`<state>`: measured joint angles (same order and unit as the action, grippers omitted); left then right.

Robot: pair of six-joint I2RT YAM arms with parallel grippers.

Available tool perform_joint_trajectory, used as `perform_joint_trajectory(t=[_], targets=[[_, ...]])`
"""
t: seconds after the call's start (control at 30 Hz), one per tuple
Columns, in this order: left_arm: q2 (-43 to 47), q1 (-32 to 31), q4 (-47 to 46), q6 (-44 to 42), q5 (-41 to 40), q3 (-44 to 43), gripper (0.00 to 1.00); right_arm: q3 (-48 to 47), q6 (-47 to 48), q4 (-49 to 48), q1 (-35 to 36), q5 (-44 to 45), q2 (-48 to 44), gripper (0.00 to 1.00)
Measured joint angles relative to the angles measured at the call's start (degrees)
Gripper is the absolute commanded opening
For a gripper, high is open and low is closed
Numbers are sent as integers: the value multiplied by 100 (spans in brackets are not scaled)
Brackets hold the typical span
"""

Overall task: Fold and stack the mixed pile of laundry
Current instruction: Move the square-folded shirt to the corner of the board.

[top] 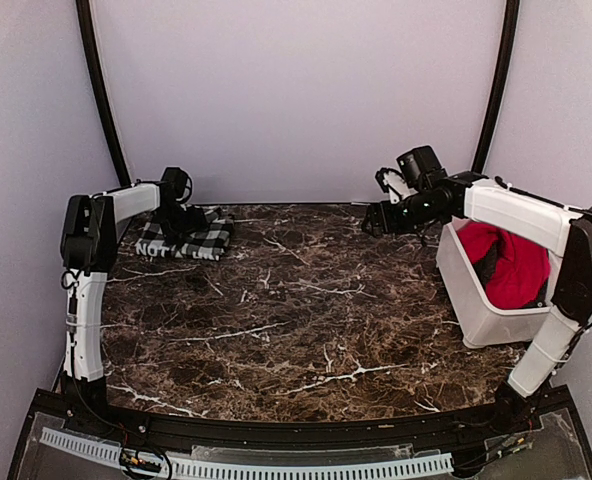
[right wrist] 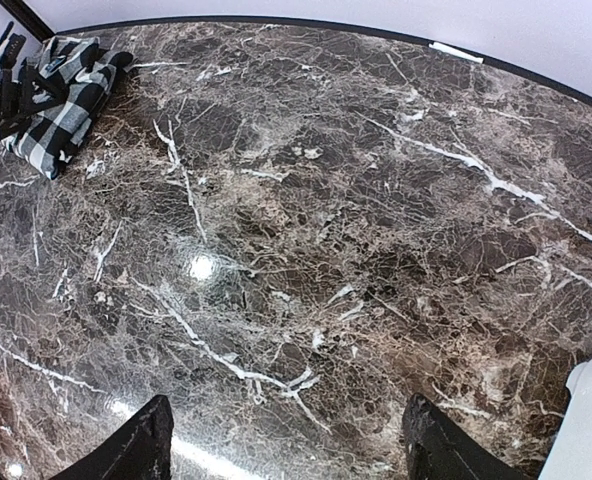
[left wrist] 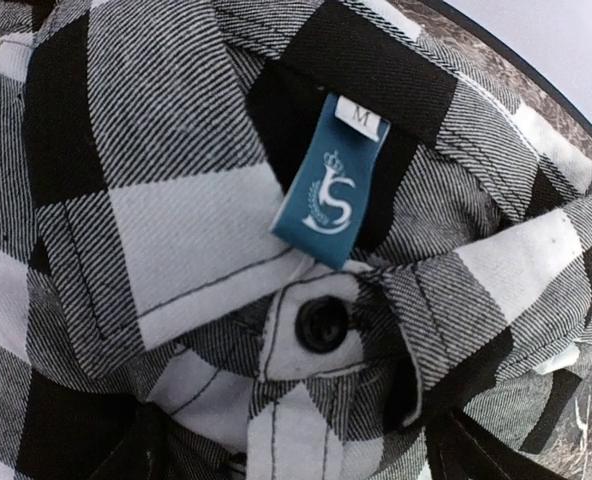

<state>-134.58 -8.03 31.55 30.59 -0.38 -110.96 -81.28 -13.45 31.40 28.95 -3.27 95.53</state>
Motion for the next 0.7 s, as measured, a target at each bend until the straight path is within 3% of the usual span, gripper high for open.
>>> perform_joint_trajectory(t=[0.23,0.7], targets=[[-667,341,680,-238,-22,-1235,90,22,33,-42,-61,-61,-50,75],[-1495,627,826,-597,317,-2706,96,42,122,-57,-61,-260,-57,77]])
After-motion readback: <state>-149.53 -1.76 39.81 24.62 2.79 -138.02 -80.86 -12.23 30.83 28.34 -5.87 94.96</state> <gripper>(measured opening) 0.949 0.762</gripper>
